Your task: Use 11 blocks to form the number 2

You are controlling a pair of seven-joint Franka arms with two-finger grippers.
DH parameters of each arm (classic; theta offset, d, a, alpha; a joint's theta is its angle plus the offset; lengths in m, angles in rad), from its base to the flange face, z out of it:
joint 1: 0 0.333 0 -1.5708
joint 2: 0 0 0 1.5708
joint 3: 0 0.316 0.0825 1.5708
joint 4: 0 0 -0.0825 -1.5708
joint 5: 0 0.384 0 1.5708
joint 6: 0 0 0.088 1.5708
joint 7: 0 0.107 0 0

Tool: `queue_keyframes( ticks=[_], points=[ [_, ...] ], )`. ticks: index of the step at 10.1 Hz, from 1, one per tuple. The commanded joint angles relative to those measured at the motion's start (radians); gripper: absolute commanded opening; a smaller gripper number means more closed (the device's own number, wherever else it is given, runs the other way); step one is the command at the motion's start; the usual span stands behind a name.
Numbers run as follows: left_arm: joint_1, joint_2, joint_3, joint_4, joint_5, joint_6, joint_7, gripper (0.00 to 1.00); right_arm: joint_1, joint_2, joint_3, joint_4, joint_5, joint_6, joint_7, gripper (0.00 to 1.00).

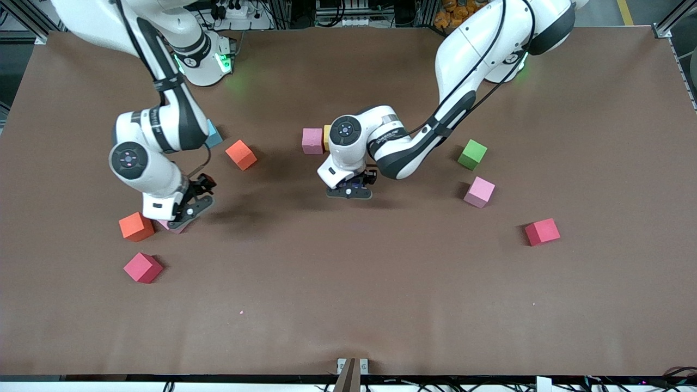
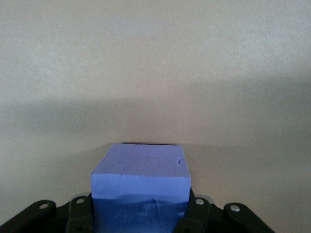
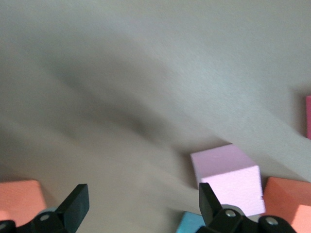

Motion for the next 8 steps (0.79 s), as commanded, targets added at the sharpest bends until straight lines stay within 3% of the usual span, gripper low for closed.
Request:
queue_keyframes(
  ticks=[1, 3, 5, 6, 7, 8],
  points=[
    [-0.02, 0.015, 0.012, 0.02, -0.02, -0.004, -0.016, 0.07, -0.068, -0.023, -0.012, -0.059, 0.002, 0.079, -0.178, 1.0],
    [-0.026, 0.016, 0.012, 0.018, -0.021, -0.004, -0.016, 0.07, -0.088, 0.019, -0.032, 0.016, 0.009, 0.071, -0.346, 1.0],
    [-0.037, 0.016, 0.012, 0.018, -0.027, -0.004, -0.016, 0.08, -0.116, 0.072, -0.03, 0.052, 0.034, 0.079, -0.369, 1.0],
    [-0.038, 0.016, 0.012, 0.018, -0.029, -0.004, -0.013, 0.15, -0.129, 0.095, -0.029, 0.066, 0.036, 0.08, -0.389, 1.0],
    [-0.038, 0.016, 0.012, 0.017, -0.027, -0.004, -0.009, 0.42, -0.145, 0.123, -0.029, 0.081, 0.049, 0.082, -0.407, 1.0],
    [-0.038, 0.015, 0.012, 0.017, -0.024, -0.004, -0.007, 0.61, -0.143, 0.147, -0.029, 0.089, 0.066, 0.085, -0.415, 1.0]
  ],
)
